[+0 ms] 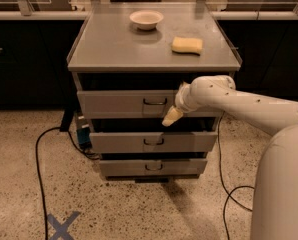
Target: Open top drawer
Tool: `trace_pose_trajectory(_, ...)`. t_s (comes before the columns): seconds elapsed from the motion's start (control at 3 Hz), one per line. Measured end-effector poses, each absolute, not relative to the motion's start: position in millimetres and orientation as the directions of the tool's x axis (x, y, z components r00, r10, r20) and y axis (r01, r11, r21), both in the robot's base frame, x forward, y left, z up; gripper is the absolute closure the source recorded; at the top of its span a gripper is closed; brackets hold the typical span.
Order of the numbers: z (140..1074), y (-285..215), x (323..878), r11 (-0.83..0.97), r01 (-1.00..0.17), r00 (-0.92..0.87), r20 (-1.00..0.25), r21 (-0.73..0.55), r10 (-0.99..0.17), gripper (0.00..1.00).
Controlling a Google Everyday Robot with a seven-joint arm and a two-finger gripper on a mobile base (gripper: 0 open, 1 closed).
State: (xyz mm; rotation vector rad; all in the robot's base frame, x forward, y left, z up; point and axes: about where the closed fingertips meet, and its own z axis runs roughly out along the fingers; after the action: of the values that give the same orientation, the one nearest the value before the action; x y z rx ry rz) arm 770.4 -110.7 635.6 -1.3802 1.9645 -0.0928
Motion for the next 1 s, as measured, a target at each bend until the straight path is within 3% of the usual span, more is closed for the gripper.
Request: trace_pose_trajectory(1.0, 639, -110, 755, 0.405, -0.836, -0.182, -0.510, -0.370, -0.841, 0.00)
